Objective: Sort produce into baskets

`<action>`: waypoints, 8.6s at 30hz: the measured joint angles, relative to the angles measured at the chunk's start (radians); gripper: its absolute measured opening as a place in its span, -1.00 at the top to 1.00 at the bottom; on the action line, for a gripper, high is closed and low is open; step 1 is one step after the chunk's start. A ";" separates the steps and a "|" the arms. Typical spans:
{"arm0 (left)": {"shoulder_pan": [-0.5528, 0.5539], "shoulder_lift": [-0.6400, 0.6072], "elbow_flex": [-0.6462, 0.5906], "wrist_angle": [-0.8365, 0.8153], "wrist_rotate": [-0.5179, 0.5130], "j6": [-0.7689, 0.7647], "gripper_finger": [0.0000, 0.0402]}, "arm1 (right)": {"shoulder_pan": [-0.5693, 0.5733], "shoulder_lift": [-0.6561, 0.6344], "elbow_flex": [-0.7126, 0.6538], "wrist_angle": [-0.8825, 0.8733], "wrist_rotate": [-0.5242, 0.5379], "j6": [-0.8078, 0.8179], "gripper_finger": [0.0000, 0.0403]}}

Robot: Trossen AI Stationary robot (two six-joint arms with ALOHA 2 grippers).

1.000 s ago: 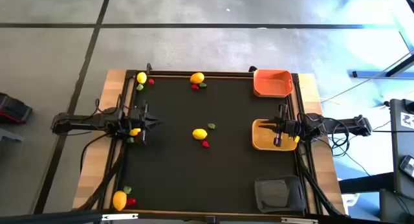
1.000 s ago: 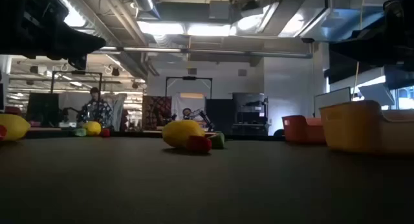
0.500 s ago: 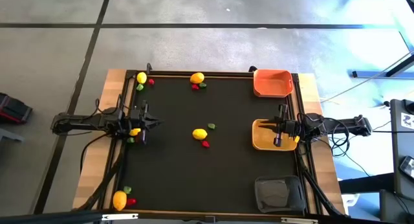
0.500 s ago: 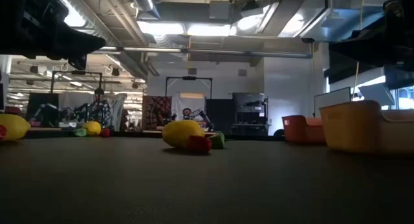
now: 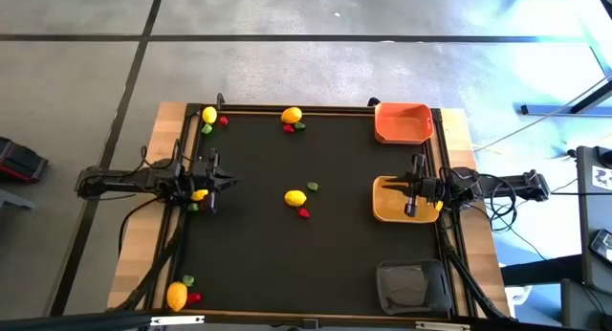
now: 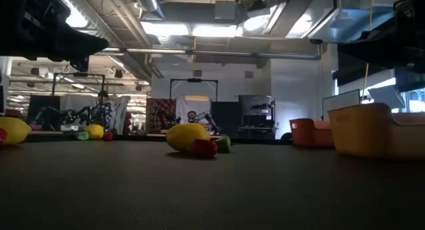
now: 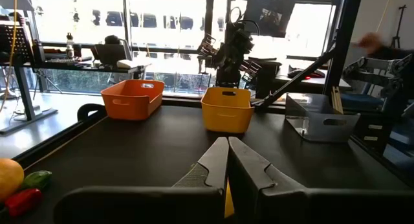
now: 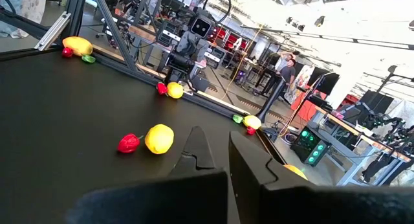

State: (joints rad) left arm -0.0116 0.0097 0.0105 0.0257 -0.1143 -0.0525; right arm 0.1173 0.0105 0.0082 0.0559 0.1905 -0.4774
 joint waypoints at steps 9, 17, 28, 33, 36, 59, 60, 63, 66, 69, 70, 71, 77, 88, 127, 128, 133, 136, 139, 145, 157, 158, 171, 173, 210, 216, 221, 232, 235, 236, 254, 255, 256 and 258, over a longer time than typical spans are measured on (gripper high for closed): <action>0.000 0.000 0.000 0.000 0.000 0.000 0.97 | 0.000 0.000 0.000 0.000 0.000 0.000 0.99; 0.000 -0.001 0.000 0.023 -0.057 0.022 0.97 | 0.000 0.000 0.000 0.000 0.000 0.000 0.99; 0.000 -0.001 0.000 0.153 -0.071 -0.033 0.97 | 0.000 0.000 0.000 0.002 -0.002 -0.051 0.99; 0.000 -0.001 0.000 0.175 -0.097 -0.118 0.97 | 0.000 0.000 0.000 0.024 -0.020 0.066 0.99; 0.000 -0.001 0.000 0.171 -0.173 -0.154 0.97 | 0.000 0.000 0.000 0.069 0.081 0.275 0.99; 0.000 0.005 0.000 0.042 -0.579 -0.231 0.97 | 0.000 0.008 0.000 0.034 0.417 0.425 0.99; 0.000 0.005 0.000 0.040 -0.579 -0.234 0.97 | 0.000 0.008 0.000 0.033 0.433 0.425 0.99; 0.000 0.005 0.000 0.041 -0.579 -0.236 0.97 | 0.000 0.009 0.000 0.031 0.506 0.423 0.99; 0.000 0.005 0.000 0.044 -0.579 -0.210 0.97 | 0.000 0.010 0.000 0.025 0.543 0.382 0.99; 0.000 0.005 0.000 0.039 -0.577 -0.148 0.97 | 0.000 0.012 0.000 0.026 0.535 0.368 0.99; 0.000 0.005 0.000 0.040 -0.571 -0.153 0.97 | 0.000 0.014 0.000 0.031 0.532 0.368 0.99; 0.000 0.005 0.000 0.040 -0.560 -0.171 0.97 | 0.000 0.017 0.000 0.049 0.522 0.368 0.99; 0.000 0.005 -0.001 0.083 -0.516 -0.194 0.97 | 0.000 0.026 0.002 0.178 0.471 0.394 0.99; 0.000 0.069 0.000 0.306 -0.406 -0.094 0.97 | 0.000 0.269 0.129 0.182 0.471 0.449 0.99; -0.001 0.491 0.081 0.484 -0.365 -0.078 0.97 | -0.287 1.576 0.831 0.101 -0.235 0.375 -0.37; -0.001 0.491 0.081 0.483 -0.365 -0.078 0.97 | -0.287 1.589 0.833 0.103 -0.243 0.382 -0.36; -0.001 0.491 0.081 0.480 -0.365 -0.078 0.97 | -0.287 1.633 0.833 0.097 -0.295 0.402 -0.31; -0.001 0.491 0.081 0.480 -0.365 -0.078 0.97 | -0.287 1.658 0.833 0.111 -0.330 0.402 -0.27; -0.001 0.491 0.081 0.480 -0.365 -0.079 0.97 | -0.287 1.698 0.833 0.120 -0.333 0.402 -0.24; -0.001 0.491 0.081 0.480 -0.365 -0.079 0.97 | -0.287 1.766 0.833 0.172 -0.311 0.414 -0.16; -0.001 0.491 0.081 0.475 -0.365 -0.079 0.97 | -0.287 1.885 0.832 0.289 -0.287 0.428 0.11; -0.001 0.491 0.081 0.472 -0.365 -0.079 0.97 | -0.287 1.886 0.832 0.289 -0.288 0.428 0.17; -0.001 0.491 0.081 0.401 -0.365 -0.078 0.97 | -0.288 1.795 0.832 0.199 -0.281 0.363 0.93; -0.001 0.491 0.081 0.386 -0.365 -0.078 0.97 | -0.288 1.755 0.832 0.176 -0.280 0.348 0.90; -0.001 0.432 0.081 0.300 -0.365 -0.053 0.97 | -1.033 1.202 0.832 -0.453 -0.182 0.235 0.99; -0.001 0.408 0.081 0.300 -0.365 -0.052 0.97 | -1.117 1.247 0.832 -0.452 -0.182 0.236 0.99; -0.001 0.409 0.081 0.299 -0.365 -0.055 0.97 | -1.153 1.318 0.832 -0.452 -0.182 0.264 0.99; -0.001 0.409 0.081 0.299 -0.365 -0.062 0.97 | -1.152 1.446 0.832 -0.446 -0.157 0.326 0.92; -0.001 0.409 0.081 0.299 -0.365 -0.062 0.97 | -1.152 1.447 0.832 -0.447 -0.128 0.341 0.76; -0.001 0.409 0.081 0.299 -0.365 -0.061 0.97 | -1.152 1.447 0.832 -0.447 -0.126 0.341 0.69; -0.001 0.409 0.081 0.299 -0.365 -0.056 0.97 | -0.984 1.445 1.040 -0.483 -0.306 0.349 -0.06; -0.001 0.409 0.081 0.299 -0.365 -0.056 0.97 | -0.956 1.445 1.040 -0.455 -0.313 0.350 -0.06; -0.001 0.409 0.081 0.299 -0.365 -0.056 0.97 | -0.930 1.445 1.040 -0.426 -0.315 0.350 -0.06; -0.001 0.409 0.081 0.299 -0.365 -0.056 0.97 | -0.879 1.447 1.040 -0.372 -0.315 0.350 -0.06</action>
State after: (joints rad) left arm -0.0124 0.4183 0.0914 0.3248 -0.4793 -0.1089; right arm -0.7617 1.4575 1.0481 -0.3162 -0.1246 -0.1277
